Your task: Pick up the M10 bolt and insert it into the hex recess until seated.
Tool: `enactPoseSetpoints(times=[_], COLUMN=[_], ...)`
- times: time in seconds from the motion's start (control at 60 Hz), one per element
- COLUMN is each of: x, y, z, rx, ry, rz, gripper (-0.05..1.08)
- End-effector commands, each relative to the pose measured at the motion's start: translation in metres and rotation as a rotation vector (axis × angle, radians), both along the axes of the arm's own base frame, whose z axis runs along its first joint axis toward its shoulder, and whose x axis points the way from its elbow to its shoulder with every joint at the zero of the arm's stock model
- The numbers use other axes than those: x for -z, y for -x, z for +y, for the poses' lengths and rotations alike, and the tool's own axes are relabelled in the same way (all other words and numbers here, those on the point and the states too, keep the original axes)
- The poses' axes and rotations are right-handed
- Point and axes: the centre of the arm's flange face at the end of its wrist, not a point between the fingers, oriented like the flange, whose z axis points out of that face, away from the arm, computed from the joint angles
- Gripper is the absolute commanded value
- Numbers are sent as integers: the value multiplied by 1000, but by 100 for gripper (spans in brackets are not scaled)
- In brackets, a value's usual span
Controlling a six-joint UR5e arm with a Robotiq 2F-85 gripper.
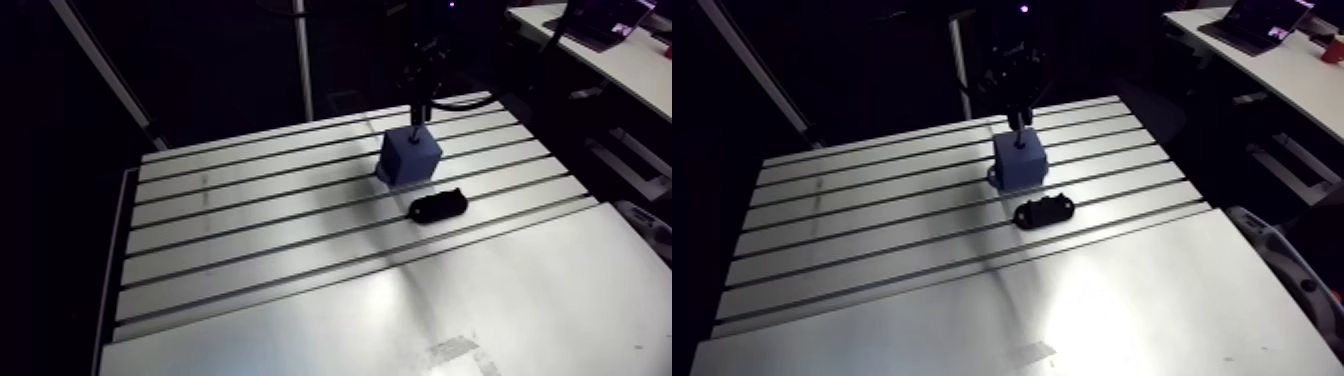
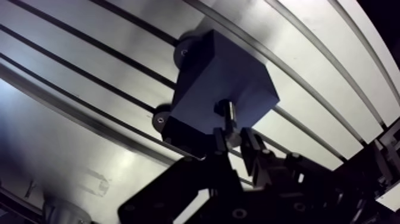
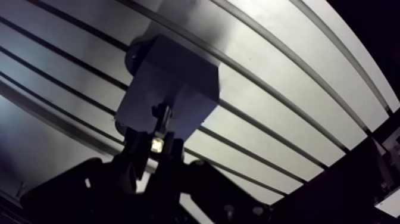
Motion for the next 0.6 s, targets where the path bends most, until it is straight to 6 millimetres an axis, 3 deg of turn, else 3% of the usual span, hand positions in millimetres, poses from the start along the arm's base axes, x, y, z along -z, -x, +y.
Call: enactPoseSetpoints(times=[0.017, 0.6], x=[0, 3], y=[0, -3], z=[0, -2], rx=[1, -1], ry=[1, 6], rz=[0, -9], gripper=[107, 107])
